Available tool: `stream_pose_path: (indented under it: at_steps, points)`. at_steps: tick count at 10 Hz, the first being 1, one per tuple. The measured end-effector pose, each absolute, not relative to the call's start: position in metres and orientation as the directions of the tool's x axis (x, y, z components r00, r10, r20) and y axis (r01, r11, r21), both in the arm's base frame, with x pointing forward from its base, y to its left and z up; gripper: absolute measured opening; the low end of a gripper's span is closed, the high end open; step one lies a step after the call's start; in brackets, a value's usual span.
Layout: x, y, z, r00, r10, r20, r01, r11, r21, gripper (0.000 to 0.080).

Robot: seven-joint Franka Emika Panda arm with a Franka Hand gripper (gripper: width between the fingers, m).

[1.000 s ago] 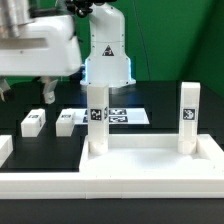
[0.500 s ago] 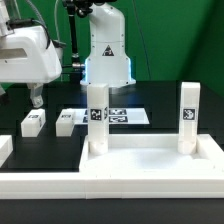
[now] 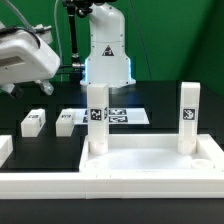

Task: Assemble desk

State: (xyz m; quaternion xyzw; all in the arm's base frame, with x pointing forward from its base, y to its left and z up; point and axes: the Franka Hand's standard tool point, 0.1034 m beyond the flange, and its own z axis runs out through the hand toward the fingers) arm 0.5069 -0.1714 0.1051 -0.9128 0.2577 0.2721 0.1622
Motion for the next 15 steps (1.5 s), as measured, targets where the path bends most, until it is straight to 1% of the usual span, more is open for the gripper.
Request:
stream_pose_path:
  at_steps: [1,2,3,4,5,6,7,8,13,15]
  points:
    - [0.497,-0.165,0.107,0.692,-0.337,-0.638,-0.552,-0.817,-0.166,0.0649]
    - [0.495,-0.168,0.101,0.656,-0.315,-0.686,-0.559,-0.813,-0.161,0.0649]
    - [0.500,-0.170,0.098,0.662,-0.317,-0.679,-0.554,-0.817,-0.158,0.0649]
    - [0.502,-0.170,0.099,0.666,-0.318,-0.674,-0.552,-0.818,-0.160,0.0649]
    - [0.498,-0.170,0.095,0.666,-0.312,-0.678,-0.551,-0.818,-0.164,0.0649]
    - [0.485,-0.169,0.082,0.648,-0.300,-0.700,-0.557,-0.814,-0.166,0.0649]
    - [0.470,-0.164,0.073,0.624,-0.292,-0.725,-0.567,-0.808,-0.163,0.0649]
    - [0.460,-0.159,0.068,0.602,-0.283,-0.746,-0.575,-0.802,-0.160,0.0649]
    - [0.457,-0.155,0.066,0.596,-0.279,-0.753,-0.574,-0.804,-0.156,0.0649]
    - [0.452,-0.145,0.057,0.584,-0.262,-0.769,-0.567,-0.808,-0.156,0.0649]
